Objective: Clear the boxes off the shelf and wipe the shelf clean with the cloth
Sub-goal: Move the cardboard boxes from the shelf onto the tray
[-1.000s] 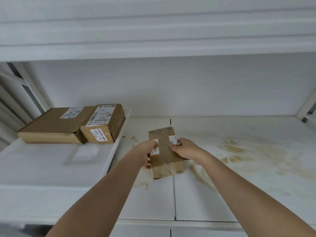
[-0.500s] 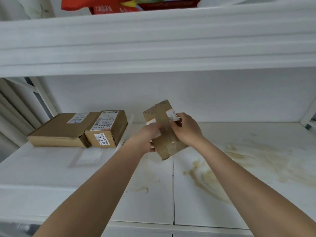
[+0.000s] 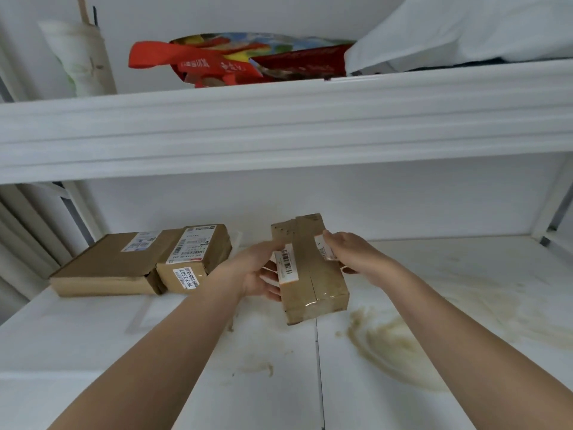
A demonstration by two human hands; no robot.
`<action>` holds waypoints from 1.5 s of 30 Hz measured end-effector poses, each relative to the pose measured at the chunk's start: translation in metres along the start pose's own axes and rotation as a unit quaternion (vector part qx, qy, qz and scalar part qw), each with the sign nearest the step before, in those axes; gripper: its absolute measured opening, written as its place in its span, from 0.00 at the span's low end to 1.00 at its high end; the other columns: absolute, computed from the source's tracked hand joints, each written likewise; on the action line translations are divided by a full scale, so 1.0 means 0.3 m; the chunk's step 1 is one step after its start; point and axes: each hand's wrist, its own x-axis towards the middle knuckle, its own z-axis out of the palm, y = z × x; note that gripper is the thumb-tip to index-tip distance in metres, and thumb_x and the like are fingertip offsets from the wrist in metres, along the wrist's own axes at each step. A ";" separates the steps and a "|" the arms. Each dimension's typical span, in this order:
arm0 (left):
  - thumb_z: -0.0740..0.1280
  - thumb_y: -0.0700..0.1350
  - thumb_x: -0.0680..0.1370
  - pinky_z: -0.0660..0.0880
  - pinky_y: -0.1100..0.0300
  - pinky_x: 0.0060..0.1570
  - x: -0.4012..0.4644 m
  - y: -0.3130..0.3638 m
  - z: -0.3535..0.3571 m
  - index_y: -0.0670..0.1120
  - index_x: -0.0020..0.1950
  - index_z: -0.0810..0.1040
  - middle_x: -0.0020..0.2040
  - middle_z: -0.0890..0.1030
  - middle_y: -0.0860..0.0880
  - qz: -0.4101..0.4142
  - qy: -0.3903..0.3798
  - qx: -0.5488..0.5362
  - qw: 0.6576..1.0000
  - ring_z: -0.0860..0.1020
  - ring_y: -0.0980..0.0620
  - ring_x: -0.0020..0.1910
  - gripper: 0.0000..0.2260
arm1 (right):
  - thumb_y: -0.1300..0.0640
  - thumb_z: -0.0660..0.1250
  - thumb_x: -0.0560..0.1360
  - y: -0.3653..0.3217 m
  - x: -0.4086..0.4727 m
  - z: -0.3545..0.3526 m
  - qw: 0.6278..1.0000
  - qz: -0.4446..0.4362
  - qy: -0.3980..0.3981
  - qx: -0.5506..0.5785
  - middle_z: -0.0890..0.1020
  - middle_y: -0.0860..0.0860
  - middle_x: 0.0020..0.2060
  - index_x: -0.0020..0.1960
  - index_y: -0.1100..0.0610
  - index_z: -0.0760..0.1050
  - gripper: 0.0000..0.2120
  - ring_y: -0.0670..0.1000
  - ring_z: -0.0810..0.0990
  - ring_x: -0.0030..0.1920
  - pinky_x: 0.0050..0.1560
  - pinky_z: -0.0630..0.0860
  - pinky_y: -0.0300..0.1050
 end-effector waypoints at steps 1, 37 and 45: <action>0.64 0.51 0.79 0.77 0.41 0.42 0.002 0.003 -0.004 0.38 0.60 0.71 0.50 0.77 0.37 -0.002 0.000 0.002 1.000 0.79 0.36 0.46 0.18 | 0.41 0.49 0.82 0.004 0.001 -0.005 1.000 0.014 -0.004 0.009 0.79 0.55 0.55 0.61 0.56 0.72 0.23 0.53 0.78 0.51 0.54 0.75 0.47; 0.65 0.66 0.72 0.74 0.45 0.58 0.066 0.016 0.042 0.45 0.56 0.77 0.51 0.81 0.41 0.043 0.001 -0.028 0.999 0.79 0.39 0.53 0.26 | 0.62 0.75 0.70 0.091 0.026 -0.037 0.989 0.018 -0.057 0.136 0.77 0.46 0.53 0.74 0.47 0.53 0.42 0.45 0.78 0.50 0.44 0.75 0.39; 0.66 0.46 0.78 0.76 0.56 0.43 0.044 0.006 0.041 0.47 0.63 0.75 0.52 0.78 0.44 0.077 -0.008 0.005 0.997 0.79 0.47 0.46 0.14 | 0.47 0.75 0.70 0.093 0.017 -0.035 0.971 0.030 -0.016 0.237 0.81 0.45 0.54 0.65 0.50 0.68 0.28 0.45 0.81 0.52 0.41 0.77 0.42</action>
